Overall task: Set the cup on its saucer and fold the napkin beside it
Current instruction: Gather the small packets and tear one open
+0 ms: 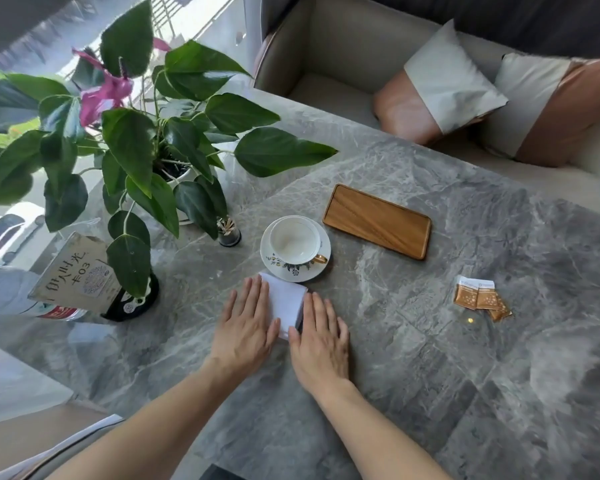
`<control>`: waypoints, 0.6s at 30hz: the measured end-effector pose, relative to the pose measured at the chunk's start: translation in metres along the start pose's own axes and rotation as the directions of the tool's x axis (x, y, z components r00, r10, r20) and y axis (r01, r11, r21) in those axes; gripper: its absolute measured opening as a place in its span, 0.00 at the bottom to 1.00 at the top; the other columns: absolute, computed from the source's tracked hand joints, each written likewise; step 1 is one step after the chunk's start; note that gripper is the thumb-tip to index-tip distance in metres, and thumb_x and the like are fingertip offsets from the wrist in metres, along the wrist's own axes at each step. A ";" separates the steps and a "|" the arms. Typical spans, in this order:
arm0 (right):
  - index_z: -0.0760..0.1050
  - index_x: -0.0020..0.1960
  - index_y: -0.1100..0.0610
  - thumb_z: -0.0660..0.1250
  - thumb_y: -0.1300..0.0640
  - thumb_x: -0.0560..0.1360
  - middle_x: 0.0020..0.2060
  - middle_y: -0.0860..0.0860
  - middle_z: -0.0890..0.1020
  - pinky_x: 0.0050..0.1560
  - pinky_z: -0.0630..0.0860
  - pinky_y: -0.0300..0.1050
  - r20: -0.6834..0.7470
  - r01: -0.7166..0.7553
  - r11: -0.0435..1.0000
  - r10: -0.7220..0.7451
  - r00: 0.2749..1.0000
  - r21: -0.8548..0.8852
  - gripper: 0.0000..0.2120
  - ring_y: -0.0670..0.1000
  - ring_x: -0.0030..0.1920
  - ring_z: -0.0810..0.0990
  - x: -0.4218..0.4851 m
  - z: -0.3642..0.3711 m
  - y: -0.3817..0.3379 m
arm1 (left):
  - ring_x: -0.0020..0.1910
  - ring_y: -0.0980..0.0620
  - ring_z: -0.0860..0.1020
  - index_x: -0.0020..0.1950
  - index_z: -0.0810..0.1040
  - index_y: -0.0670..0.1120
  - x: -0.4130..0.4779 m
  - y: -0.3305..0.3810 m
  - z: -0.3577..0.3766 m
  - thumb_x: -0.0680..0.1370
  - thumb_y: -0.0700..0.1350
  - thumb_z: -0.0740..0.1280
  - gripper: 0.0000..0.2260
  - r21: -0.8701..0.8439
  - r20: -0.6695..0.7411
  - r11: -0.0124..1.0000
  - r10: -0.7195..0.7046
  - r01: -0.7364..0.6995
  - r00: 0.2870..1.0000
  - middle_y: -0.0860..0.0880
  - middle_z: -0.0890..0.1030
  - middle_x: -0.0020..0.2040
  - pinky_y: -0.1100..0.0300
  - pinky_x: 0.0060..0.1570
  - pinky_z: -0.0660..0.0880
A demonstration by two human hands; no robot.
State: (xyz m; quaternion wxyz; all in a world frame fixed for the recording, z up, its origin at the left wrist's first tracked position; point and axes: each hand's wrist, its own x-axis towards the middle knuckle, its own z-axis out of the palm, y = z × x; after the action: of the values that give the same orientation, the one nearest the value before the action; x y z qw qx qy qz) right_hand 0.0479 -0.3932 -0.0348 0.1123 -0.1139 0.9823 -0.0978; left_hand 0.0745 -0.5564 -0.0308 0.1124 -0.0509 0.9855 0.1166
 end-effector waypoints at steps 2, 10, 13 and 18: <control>0.56 0.79 0.53 0.52 0.42 0.78 0.78 0.50 0.63 0.72 0.63 0.55 -0.012 -0.010 1.000 0.010 1.000 0.029 0.32 0.52 0.78 0.60 -0.002 -0.009 0.021 | 0.82 0.46 0.49 0.82 0.55 0.39 -0.002 0.017 -0.009 0.83 0.58 0.49 0.32 -0.014 -0.053 1.000 0.014 -0.015 0.998 0.42 0.54 0.82 0.50 0.79 0.45; 0.69 0.71 0.53 0.58 0.43 0.77 0.70 0.50 0.74 0.63 0.71 0.55 -0.119 -0.145 0.989 0.148 0.982 0.033 0.26 0.53 0.69 0.72 -0.012 -0.050 0.139 | 0.73 0.42 0.70 0.76 0.69 0.40 0.011 0.121 -0.013 0.81 0.60 0.49 0.32 -0.073 -0.050 0.993 0.090 -0.093 0.995 0.42 0.74 0.72 0.47 0.71 0.67; 0.73 0.65 0.54 0.61 0.45 0.75 0.63 0.50 0.78 0.56 0.75 0.54 -0.183 -0.203 0.977 0.211 0.960 0.062 0.22 0.54 0.62 0.77 -0.019 -0.063 0.185 | 0.68 0.44 0.74 0.74 0.71 0.42 0.020 0.163 -0.005 0.81 0.60 0.52 0.29 -0.060 -0.055 0.989 0.133 -0.137 0.990 0.44 0.77 0.69 0.49 0.66 0.71; 0.73 0.59 0.51 0.61 0.45 0.74 0.55 0.49 0.79 0.50 0.76 0.53 -0.234 -0.271 0.961 0.274 0.933 0.048 0.17 0.53 0.55 0.79 -0.026 -0.085 0.254 | 0.63 0.43 0.76 0.70 0.72 0.44 0.039 0.234 0.005 0.81 0.60 0.55 0.25 -0.093 -0.052 0.983 0.153 -0.157 0.987 0.45 0.79 0.63 0.48 0.61 0.73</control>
State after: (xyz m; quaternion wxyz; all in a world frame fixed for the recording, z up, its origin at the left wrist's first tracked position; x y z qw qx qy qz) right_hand 0.0007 -0.1299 -0.0037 0.0069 0.0368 0.9941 -0.1017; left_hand 0.0079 -0.3323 0.0067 0.0782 0.0181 0.9819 0.1714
